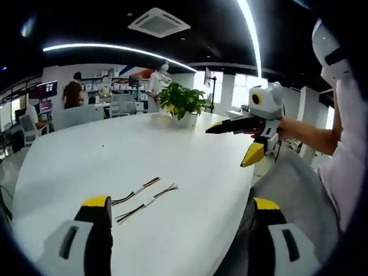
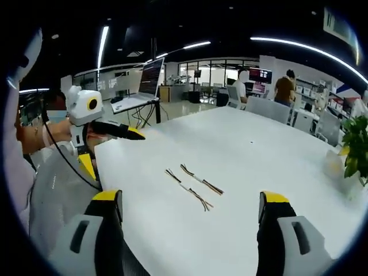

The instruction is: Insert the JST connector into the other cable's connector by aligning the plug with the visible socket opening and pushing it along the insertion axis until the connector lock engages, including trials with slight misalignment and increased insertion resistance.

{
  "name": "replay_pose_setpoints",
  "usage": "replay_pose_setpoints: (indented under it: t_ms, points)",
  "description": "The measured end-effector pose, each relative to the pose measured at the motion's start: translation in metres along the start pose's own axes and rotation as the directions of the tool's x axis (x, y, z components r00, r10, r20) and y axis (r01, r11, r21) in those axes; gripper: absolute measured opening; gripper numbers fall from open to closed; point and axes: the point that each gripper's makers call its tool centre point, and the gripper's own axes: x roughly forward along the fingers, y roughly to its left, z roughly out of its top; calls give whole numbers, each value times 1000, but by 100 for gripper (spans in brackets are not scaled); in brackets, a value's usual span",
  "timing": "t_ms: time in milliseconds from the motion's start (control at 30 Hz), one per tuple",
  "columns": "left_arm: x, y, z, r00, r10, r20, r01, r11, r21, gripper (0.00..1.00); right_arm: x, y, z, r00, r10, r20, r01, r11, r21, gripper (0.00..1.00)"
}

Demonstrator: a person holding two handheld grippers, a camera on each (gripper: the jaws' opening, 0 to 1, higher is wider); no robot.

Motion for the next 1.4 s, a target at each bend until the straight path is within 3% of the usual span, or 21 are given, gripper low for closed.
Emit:
replay_pose_setpoints:
  t_ms: [500,1000,1400]
  points:
    - [-5,-3,-8,998,62,18,-60,994,-93,99,-16,-3,-23,998,-68,1,67,989,128,95]
    - [-14,6,-11,994,107,-20,-108,990,-86,99,-11,1,-17,997,-69,32,64,989,133,95]
    - [-24,15,-24,986,154,-70,-161,981,-110,98,-9,4,-19,998,-60,30,56,990,131,96]
